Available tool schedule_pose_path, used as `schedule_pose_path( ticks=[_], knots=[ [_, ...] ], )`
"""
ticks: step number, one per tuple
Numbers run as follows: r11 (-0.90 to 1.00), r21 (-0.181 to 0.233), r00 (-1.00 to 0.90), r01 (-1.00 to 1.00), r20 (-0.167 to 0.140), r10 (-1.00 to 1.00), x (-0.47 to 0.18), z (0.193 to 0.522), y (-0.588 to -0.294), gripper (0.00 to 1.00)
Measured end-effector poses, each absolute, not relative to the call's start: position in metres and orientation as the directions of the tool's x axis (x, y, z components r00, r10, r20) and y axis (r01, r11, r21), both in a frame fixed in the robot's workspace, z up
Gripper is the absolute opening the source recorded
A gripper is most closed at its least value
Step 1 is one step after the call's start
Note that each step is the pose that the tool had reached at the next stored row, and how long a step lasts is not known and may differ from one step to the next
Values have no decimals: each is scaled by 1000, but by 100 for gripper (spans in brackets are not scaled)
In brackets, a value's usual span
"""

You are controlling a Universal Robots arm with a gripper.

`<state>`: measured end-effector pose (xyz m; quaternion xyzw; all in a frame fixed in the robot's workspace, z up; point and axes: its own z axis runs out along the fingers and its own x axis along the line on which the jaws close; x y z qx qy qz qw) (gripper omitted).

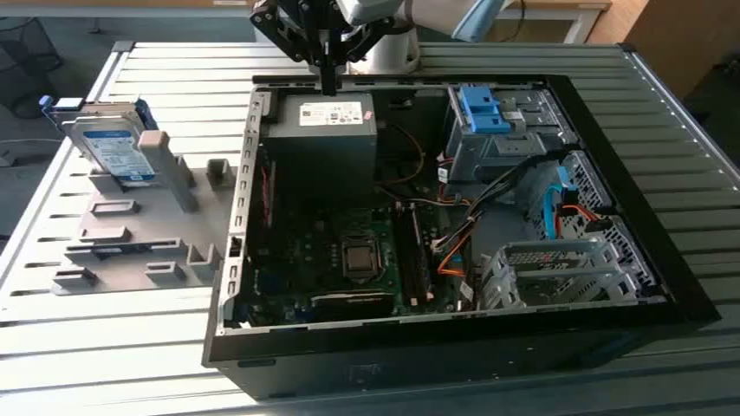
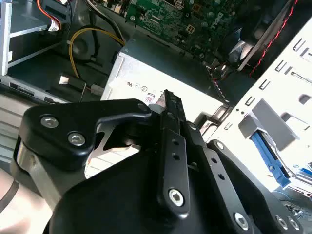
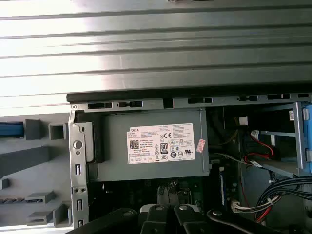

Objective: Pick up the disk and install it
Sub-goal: 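Reach for the disk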

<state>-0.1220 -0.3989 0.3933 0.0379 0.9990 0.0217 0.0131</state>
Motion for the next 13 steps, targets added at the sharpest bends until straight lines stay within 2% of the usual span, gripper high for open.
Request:
schedule_pose_path(
  ticks=[13],
  knots=[
    [996,44,-997,75,-24,76,-126,393,-399,11]
  ],
)
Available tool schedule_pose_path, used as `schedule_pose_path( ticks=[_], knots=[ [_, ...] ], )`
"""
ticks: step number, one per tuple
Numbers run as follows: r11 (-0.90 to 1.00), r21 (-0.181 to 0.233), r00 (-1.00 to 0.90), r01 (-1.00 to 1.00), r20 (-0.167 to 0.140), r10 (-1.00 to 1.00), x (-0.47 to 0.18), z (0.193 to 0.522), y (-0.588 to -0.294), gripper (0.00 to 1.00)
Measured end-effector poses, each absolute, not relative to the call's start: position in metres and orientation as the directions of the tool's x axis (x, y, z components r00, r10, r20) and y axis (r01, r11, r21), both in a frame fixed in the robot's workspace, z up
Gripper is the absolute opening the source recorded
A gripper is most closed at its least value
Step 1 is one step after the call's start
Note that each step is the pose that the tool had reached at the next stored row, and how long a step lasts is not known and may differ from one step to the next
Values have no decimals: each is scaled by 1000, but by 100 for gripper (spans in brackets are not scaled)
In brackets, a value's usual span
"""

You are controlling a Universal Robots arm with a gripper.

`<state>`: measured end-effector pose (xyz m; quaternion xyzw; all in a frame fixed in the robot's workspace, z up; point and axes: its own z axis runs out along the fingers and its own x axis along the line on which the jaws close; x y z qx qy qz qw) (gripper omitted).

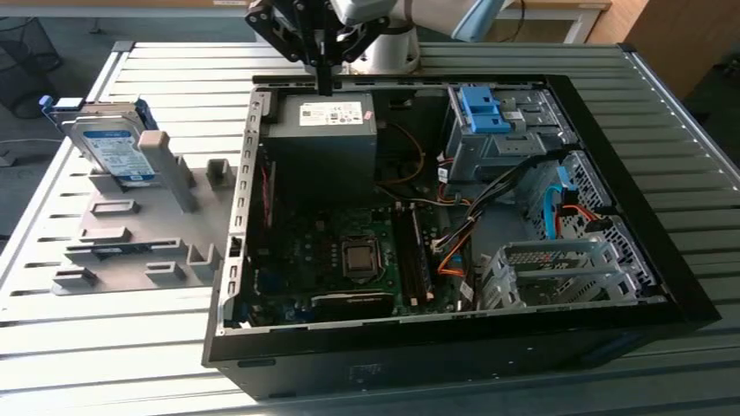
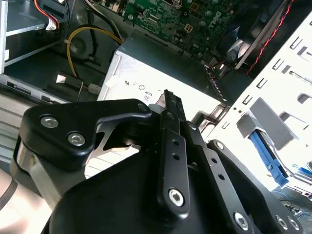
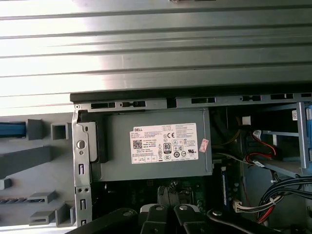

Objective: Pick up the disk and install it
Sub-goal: 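Reach for the disk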

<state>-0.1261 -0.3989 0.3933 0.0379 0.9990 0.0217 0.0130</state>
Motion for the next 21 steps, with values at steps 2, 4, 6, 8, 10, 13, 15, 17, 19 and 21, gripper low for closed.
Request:
schedule_pose_path(
  ticks=[2,4,6,8,10,13,15,17,19,21],
  knots=[
    [996,44,-997,75,-24,76,-127,393,-399,11],
    [996,44,-997,75,-24,76,-131,393,-399,11],
    [996,44,-997,75,-24,76,-131,393,-399,11],
    [996,44,-997,75,-24,76,-132,393,-399,11],
    [996,44,-997,75,-24,76,-132,393,-399,11],
    [996,44,-997,75,-24,76,-133,393,-399,11],
    [996,44,-997,75,-25,76,-134,393,-399,11],
    [996,44,-997,75,-24,76,-135,393,-399,11],
    [996,44,-997,75,-24,76,-135,393,-399,11],
    [996,44,-997,75,-24,76,-136,393,-399,11]
  ],
)
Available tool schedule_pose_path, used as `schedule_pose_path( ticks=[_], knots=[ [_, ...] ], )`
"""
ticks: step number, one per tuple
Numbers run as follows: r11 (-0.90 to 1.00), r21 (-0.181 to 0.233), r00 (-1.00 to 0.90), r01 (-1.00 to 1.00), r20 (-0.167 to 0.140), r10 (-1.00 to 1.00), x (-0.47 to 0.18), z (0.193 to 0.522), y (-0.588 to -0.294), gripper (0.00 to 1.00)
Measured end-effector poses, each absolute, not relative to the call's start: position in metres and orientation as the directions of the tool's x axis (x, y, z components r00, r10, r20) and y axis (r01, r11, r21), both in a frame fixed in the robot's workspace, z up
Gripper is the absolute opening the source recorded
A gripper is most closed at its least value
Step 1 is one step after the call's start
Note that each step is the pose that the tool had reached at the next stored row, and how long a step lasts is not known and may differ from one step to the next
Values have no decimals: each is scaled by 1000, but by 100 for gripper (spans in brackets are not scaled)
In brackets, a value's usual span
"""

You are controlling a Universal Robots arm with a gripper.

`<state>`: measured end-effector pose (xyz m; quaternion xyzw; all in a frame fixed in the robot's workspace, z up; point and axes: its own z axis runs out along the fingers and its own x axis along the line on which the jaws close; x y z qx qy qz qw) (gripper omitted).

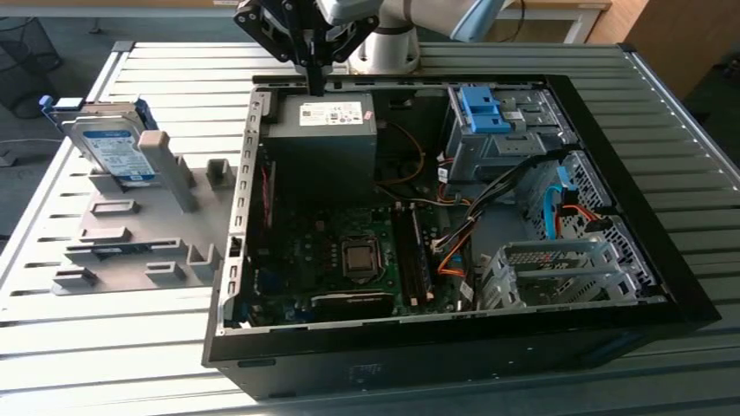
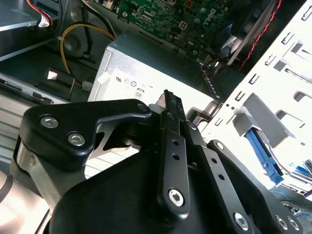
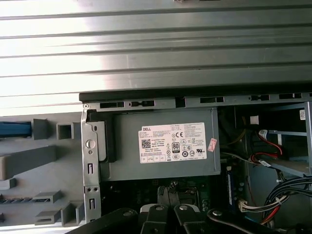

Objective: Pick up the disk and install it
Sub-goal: 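Reach for the disk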

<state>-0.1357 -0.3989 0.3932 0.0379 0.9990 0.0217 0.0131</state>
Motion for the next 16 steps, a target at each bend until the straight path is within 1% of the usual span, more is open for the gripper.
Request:
schedule_pose_path(
  ticks=[16],
  knots=[
    [996,44,-997,75,-24,76,-141,393,-399,11]
  ],
)
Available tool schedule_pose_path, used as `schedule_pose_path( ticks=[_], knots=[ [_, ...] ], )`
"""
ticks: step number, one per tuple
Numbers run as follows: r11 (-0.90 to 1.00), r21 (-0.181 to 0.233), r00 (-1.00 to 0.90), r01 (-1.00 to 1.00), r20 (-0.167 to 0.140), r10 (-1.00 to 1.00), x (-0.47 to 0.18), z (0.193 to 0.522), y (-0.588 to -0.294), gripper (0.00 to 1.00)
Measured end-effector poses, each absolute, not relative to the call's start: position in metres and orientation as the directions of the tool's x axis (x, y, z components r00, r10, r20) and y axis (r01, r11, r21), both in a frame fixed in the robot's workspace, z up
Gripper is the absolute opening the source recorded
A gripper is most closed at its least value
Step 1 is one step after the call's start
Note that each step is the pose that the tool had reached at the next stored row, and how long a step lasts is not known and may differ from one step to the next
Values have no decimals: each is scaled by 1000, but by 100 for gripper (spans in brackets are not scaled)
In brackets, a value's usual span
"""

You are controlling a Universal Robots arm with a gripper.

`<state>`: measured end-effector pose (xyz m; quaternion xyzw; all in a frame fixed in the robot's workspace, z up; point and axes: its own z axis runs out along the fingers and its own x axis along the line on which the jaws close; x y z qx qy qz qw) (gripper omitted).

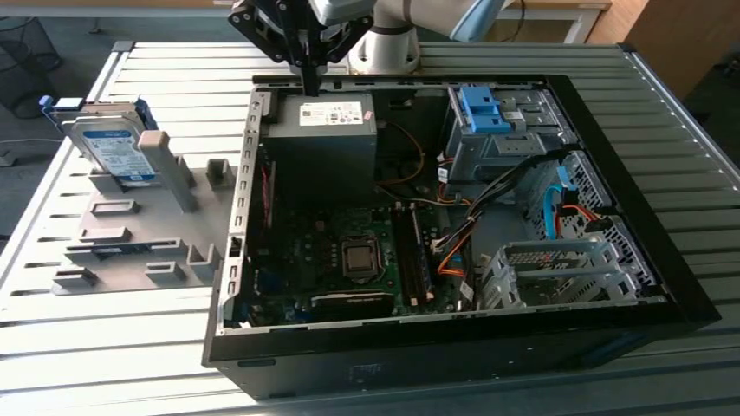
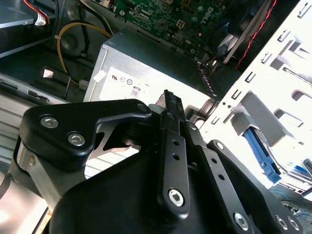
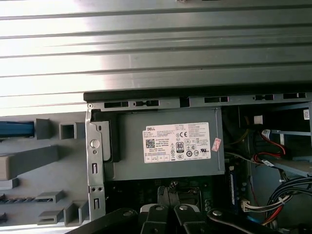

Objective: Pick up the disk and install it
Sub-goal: 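Reach for the disk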

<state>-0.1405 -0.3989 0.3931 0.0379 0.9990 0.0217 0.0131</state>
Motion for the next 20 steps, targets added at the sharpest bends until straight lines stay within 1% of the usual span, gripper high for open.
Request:
schedule_pose_path(
  ticks=[20],
  knots=[
    [996,44,-997,75,-24,76,-147,393,-399,11]
  ],
)
